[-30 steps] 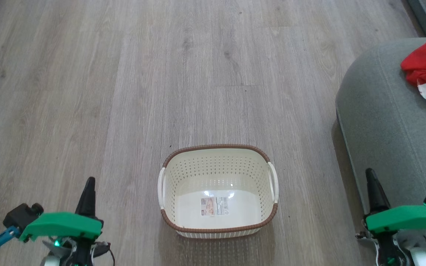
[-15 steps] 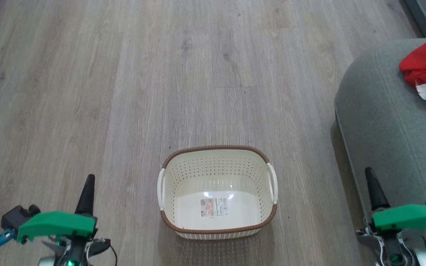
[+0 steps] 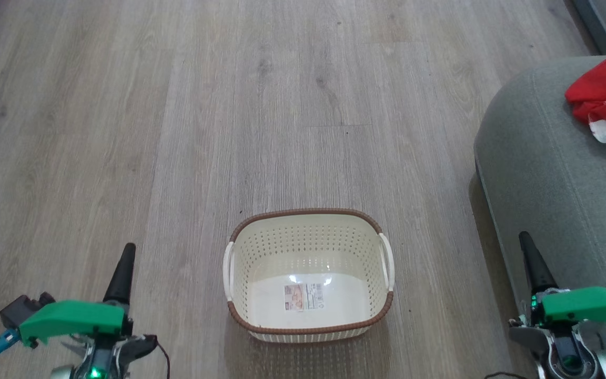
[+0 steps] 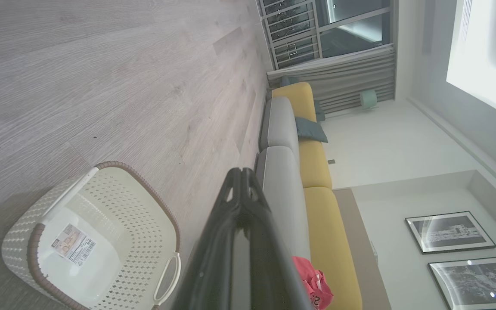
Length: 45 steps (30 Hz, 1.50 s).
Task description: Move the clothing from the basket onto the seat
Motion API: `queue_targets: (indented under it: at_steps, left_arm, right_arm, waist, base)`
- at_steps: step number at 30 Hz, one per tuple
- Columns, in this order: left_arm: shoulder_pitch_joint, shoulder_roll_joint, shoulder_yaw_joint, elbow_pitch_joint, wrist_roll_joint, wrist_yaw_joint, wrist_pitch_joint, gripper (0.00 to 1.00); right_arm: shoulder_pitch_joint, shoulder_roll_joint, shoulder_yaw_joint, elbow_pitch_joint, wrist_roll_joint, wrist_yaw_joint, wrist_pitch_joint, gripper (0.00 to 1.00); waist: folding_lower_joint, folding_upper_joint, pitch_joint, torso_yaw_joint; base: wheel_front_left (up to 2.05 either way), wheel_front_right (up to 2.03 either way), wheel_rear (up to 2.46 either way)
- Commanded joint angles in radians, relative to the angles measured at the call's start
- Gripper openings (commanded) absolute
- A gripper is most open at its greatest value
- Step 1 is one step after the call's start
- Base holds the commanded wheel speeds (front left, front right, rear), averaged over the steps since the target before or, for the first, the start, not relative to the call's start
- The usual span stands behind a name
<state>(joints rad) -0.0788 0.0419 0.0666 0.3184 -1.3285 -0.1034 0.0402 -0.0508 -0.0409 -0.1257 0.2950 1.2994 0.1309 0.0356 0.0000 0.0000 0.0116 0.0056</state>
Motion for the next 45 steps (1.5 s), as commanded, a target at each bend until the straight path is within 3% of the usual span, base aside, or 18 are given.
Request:
queue_targets:
  at_steps: [1,24,45]
  left_arm:
    - [-0.031,0.008,0.031,-0.04,-0.025,-0.009,0.007,0.0]
    - [-0.029,0.008,0.047,-0.073,-0.278,-0.027,0.073,0.0]
    - [-0.029,0.008,0.047,-0.073,-0.28,-0.027,0.073,0.0]
  right_arm:
    - [-0.048,-0.009,0.014,-0.039,0.029,0.0,0.009,0.0]
    - [-0.057,-0.009,0.012,-0.05,0.308,0.0,0.077,0.0]
    - [-0.057,-0.009,0.012,-0.05,0.309,0.0,0.078,0.0]
  waist:
    - [0.0,0.0,0.0,0.0]
    - [0.0,0.0,-0.008,-0.006]
    - [0.0,0.0,-0.009,-0.006]
  base:
    - [0.0,0.0,0.0]
    - [0.0,0.0,0.0]
    - [0.0,0.0,0.0]
